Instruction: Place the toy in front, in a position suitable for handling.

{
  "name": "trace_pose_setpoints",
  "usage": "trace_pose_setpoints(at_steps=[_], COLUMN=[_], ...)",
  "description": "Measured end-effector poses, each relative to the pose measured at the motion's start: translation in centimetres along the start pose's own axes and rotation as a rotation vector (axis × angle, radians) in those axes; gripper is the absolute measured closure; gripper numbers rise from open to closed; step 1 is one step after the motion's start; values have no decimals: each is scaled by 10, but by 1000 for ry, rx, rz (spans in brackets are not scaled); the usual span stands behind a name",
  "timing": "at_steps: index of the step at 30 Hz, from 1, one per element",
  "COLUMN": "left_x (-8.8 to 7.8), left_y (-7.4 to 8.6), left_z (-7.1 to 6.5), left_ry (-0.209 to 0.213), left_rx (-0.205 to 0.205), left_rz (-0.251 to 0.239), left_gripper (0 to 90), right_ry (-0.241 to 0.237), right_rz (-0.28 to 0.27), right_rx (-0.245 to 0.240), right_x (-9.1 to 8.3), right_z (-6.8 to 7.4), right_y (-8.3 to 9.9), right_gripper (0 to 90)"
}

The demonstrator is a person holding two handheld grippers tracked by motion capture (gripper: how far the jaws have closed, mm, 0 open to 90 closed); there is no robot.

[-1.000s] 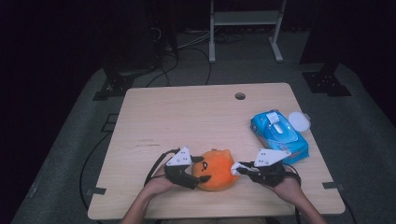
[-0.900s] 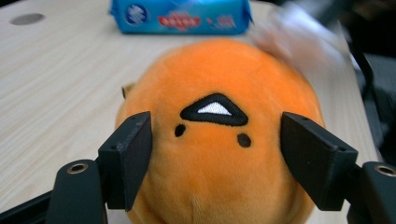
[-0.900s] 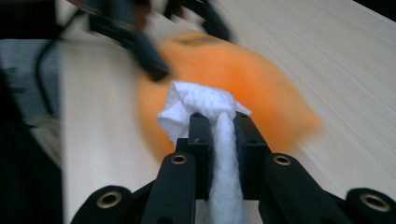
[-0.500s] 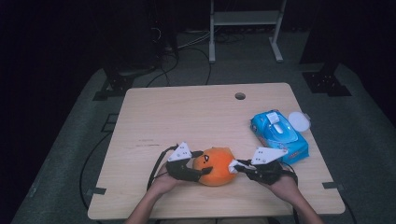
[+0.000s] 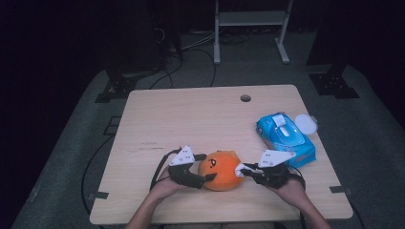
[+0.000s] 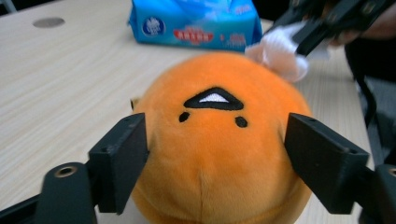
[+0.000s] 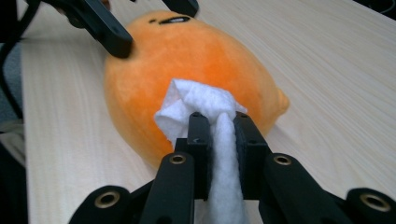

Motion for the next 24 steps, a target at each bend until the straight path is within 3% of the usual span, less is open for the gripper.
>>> trace_pose_setpoints(at_steps=[8, 11, 13, 15, 18, 21, 24], left_x=[4, -3, -7, -8, -1, 3, 2], left_y=[3, 1, 0, 2, 2, 1, 2], left_z=[-4, 2, 6, 5, 2, 1, 6], left_ry=[14, 29, 35, 51, 25, -13, -51], left_rx=[26, -12, -36, -34, 4, 6, -11], left_rz=[22, 10, 11, 8, 28, 22, 14], left_gripper=[276, 222, 176, 229, 301, 324, 329], right_ry=[-85, -75, -39, -10, -18, -79, -73], right_rz=[-34, -34, -29, -23, -27, -40, -36], right_rx=[-42, -48, -46, -28, -6, -36, -75], right_x=[20, 19, 13, 8, 7, 17, 25], right_z=[26, 22, 14, 6, 7, 24, 33], right_y=[-17, -18, -15, -9, -7, -15, -21], right_gripper=[783, 783, 783, 784, 784, 784, 783])
Point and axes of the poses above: each handheld gripper's, and its own axes: x roughly forward along the jaws, y roughly out of its underside, z roughly to its left, the point moved 3 cm from there along x, roughly forward along the jaws, and after that the axes turned 6 degrees about -z, right-handed, at the moved point
